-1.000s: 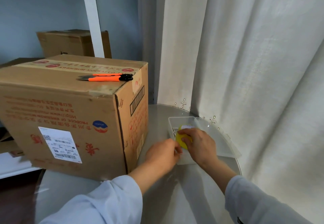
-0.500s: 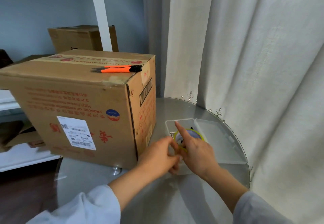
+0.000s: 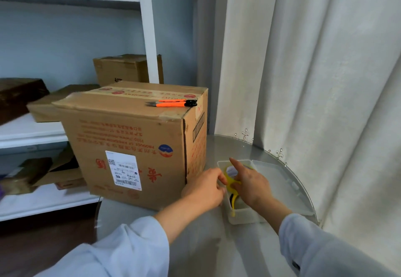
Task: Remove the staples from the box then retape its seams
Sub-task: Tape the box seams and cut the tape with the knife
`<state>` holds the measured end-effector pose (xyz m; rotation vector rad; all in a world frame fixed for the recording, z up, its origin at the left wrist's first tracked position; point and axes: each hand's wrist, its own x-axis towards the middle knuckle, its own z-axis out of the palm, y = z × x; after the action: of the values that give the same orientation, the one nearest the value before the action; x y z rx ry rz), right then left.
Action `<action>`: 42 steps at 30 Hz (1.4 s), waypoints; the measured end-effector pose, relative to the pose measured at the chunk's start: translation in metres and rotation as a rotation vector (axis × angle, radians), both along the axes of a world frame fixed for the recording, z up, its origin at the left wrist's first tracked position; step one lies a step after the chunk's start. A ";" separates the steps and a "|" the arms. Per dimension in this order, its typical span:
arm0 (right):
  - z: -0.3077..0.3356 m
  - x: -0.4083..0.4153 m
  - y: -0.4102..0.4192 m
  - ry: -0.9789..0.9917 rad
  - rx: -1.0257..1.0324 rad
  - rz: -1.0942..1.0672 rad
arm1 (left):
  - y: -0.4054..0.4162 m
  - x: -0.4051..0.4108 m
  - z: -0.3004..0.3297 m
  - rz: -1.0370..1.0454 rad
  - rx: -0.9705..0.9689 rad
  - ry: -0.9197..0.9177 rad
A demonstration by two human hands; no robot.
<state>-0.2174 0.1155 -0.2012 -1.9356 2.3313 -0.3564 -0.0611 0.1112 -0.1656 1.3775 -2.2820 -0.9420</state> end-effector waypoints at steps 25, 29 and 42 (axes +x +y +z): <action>0.184 0.120 -0.038 -0.247 -0.346 0.215 | -0.001 0.025 0.043 -0.050 -0.048 0.062; 0.187 0.108 -0.027 -0.252 -0.395 0.185 | -0.006 0.016 0.054 -0.027 -0.136 0.143; 0.063 -0.024 0.019 -0.546 -0.152 -0.351 | -0.018 -0.031 0.003 -0.018 -0.110 0.139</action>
<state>-0.2418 0.1340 -0.1385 -1.2425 2.2877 -0.9750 -0.0923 0.0935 -0.1623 1.2098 -2.2112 -0.8748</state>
